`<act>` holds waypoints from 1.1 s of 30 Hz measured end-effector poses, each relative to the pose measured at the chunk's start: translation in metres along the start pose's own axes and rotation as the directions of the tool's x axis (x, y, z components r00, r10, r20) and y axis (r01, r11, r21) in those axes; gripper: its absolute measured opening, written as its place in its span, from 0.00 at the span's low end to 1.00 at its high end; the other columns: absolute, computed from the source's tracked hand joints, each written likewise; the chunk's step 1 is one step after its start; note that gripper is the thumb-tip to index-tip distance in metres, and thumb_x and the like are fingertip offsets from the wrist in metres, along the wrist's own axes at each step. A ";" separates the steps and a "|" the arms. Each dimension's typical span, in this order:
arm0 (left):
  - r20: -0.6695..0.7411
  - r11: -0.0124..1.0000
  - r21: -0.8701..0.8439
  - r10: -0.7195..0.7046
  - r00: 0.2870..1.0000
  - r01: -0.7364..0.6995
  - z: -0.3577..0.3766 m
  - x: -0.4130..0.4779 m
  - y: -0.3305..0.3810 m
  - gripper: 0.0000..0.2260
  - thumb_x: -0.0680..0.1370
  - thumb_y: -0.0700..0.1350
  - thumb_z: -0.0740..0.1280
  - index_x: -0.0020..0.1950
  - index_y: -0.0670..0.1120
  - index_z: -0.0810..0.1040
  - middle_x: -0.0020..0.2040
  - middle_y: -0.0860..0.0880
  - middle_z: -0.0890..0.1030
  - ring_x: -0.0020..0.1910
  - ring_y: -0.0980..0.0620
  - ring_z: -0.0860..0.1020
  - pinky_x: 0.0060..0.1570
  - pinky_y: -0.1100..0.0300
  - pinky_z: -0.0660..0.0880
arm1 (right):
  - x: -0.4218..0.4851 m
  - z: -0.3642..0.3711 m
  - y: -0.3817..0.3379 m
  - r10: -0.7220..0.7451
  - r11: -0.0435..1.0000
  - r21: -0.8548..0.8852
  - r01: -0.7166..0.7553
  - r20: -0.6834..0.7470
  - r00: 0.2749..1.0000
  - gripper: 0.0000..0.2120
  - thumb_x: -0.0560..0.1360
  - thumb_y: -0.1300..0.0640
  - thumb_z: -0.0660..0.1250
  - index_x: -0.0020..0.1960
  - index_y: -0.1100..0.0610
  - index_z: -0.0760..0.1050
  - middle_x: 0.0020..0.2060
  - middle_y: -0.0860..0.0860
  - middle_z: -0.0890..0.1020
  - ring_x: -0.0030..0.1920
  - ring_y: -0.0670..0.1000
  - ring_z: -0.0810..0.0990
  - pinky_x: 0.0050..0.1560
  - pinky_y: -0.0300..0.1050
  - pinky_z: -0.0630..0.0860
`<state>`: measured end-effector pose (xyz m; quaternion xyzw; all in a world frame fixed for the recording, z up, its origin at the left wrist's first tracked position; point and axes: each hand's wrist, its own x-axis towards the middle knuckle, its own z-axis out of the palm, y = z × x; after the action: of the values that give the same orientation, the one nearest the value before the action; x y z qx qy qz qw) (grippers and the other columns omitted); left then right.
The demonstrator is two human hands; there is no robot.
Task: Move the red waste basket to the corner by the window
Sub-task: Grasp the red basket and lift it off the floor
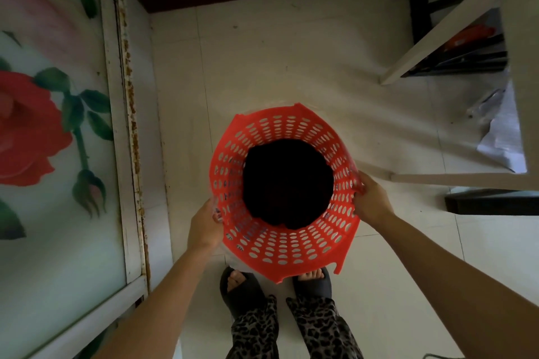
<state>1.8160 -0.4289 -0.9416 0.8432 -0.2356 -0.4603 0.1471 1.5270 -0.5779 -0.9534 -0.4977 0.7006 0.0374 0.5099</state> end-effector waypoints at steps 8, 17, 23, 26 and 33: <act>-0.002 0.997 0.008 0.074 0.997 -0.074 -0.044 -0.038 0.040 0.19 0.82 0.40 0.61 0.73 0.50 0.72 0.47 0.58 0.75 0.41 0.64 0.76 0.43 0.62 0.77 | -0.053 -0.034 -0.027 0.026 0.996 0.085 -0.021 -0.053 0.998 0.21 0.79 0.51 0.62 0.71 0.49 0.68 0.44 0.49 0.83 0.39 0.52 0.85 0.46 0.51 0.83; 0.026 0.991 0.030 0.128 0.991 -0.129 -0.101 -0.102 0.098 0.17 0.80 0.43 0.66 0.68 0.51 0.74 0.42 0.64 0.74 0.40 0.63 0.75 0.40 0.65 0.74 | -0.132 -0.085 -0.066 -0.001 0.997 0.070 0.007 -0.083 0.997 0.23 0.78 0.51 0.64 0.73 0.51 0.67 0.54 0.54 0.83 0.42 0.50 0.79 0.48 0.44 0.78; 0.037 0.990 0.005 0.139 0.990 -0.139 -0.140 -0.165 0.142 0.14 0.80 0.41 0.66 0.60 0.58 0.73 0.42 0.62 0.75 0.40 0.62 0.76 0.47 0.57 0.76 | -0.209 -0.124 -0.093 0.014 0.983 0.181 0.007 -0.113 0.993 0.22 0.78 0.52 0.65 0.71 0.51 0.69 0.42 0.44 0.78 0.38 0.44 0.77 0.46 0.42 0.76; 0.067 0.984 0.049 0.165 0.984 -0.168 -0.159 -0.203 0.160 0.17 0.80 0.43 0.65 0.69 0.48 0.73 0.43 0.63 0.74 0.41 0.62 0.75 0.52 0.52 0.79 | -0.258 -0.144 -0.094 0.017 0.973 0.231 0.007 -0.101 0.995 0.25 0.77 0.52 0.68 0.72 0.52 0.67 0.40 0.40 0.76 0.38 0.40 0.75 0.49 0.43 0.74; 0.131 0.965 0.073 0.240 0.962 -0.250 -0.192 -0.301 0.190 0.09 0.80 0.45 0.66 0.59 0.54 0.75 0.45 0.60 0.79 0.42 0.62 0.77 0.44 0.58 0.77 | -0.376 -0.186 -0.091 0.086 0.958 0.283 -0.038 -0.160 0.983 0.25 0.75 0.57 0.69 0.71 0.53 0.69 0.51 0.53 0.82 0.50 0.54 0.83 0.54 0.50 0.79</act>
<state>1.7883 -0.4232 -0.5386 0.7838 -0.3669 -0.4777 0.1507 1.4620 -0.4793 -0.5408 -0.4002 0.7552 -0.0884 0.5115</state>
